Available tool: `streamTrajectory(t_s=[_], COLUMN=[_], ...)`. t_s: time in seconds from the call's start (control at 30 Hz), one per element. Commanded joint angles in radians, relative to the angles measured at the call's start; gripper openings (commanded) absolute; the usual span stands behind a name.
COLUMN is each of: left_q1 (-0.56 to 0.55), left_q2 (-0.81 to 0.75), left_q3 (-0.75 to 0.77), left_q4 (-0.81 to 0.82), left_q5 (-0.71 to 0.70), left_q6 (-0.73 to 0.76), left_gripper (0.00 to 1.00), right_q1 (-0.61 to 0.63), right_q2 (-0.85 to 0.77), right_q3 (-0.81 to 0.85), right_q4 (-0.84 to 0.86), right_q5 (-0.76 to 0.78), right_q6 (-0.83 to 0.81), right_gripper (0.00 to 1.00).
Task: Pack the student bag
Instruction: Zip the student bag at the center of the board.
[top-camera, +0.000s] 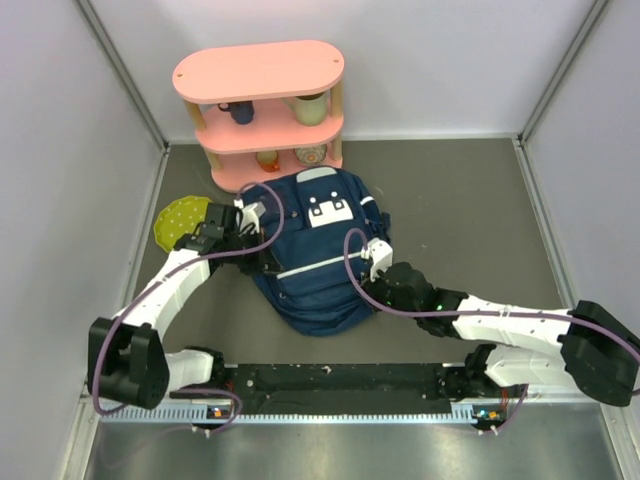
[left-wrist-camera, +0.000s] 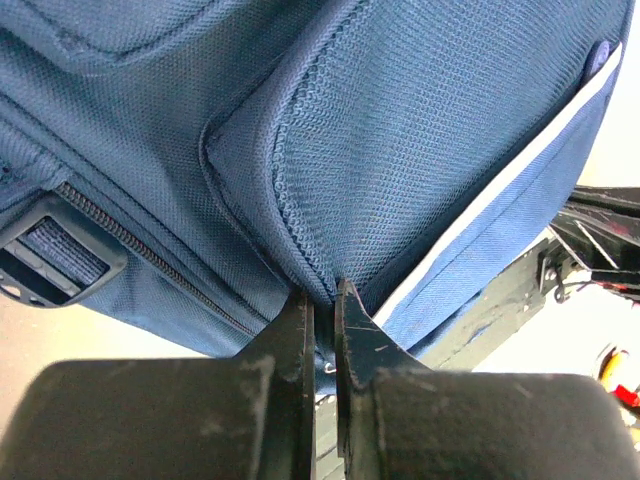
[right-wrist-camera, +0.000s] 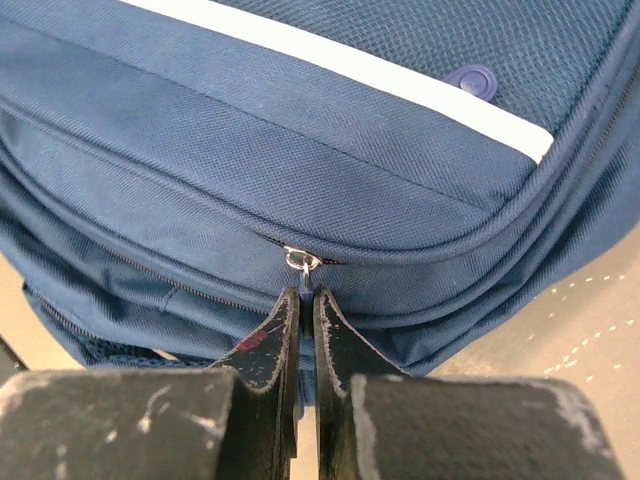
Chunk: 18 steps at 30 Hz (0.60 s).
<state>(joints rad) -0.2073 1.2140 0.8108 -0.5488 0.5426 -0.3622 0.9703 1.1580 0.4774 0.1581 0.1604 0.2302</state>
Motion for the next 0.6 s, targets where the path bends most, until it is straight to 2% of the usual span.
streamTrajectory(t_s=[0.0,0.1,0.17,0.23,0.27,0.3,0.33,0.37,0.43,0.57], left_q1=[-0.015,-0.029,-0.029,-0.029,-0.029,-0.029,-0.029,-0.029,-0.029,-0.029], left_q2=[0.057,0.102,0.126,0.137,0.143,0.144,0.142,0.130,0.107,-0.017], left_q3=[0.140,0.197,0.215,0.229,0.228,0.219,0.212,0.193,0.162,0.009], left_q4=[-0.061,-0.097,-0.096,-0.076,-0.065,-0.042,-0.034,-0.028,-0.007,0.059], left_q5=[-0.049,-0.049,-0.053,-0.092,-0.098,-0.101,-0.096,-0.096,-0.119,-0.122], left_q6=[0.181,0.244,0.229,0.184,0.168,0.151,0.119,0.102,0.054,-0.058], left_gripper=[0.00,0.00,0.00,0.08,0.32,0.46,0.56,0.85,0.90,0.98], right_q1=[0.065,0.114,0.136,0.148,0.148,0.148,0.148,0.150,0.148,0.148], right_q2=[-0.063,-0.078,-0.073,-0.063,-0.044,-0.037,-0.026,-0.009,0.009,0.051], right_q3=[-0.040,-0.031,-0.014,-0.003,0.001,0.006,0.013,0.020,0.039,0.059], right_q4=[-0.023,-0.044,-0.048,-0.031,-0.026,-0.023,-0.006,-0.002,0.001,0.008], right_q5=[0.076,0.111,0.120,0.119,0.123,0.122,0.122,0.126,0.131,0.154], right_q6=[0.069,0.078,0.093,0.116,0.130,0.138,0.144,0.149,0.164,0.169], right_gripper=[0.00,0.00,0.00,0.00,0.00,0.00,0.00,0.00,0.00,0.00])
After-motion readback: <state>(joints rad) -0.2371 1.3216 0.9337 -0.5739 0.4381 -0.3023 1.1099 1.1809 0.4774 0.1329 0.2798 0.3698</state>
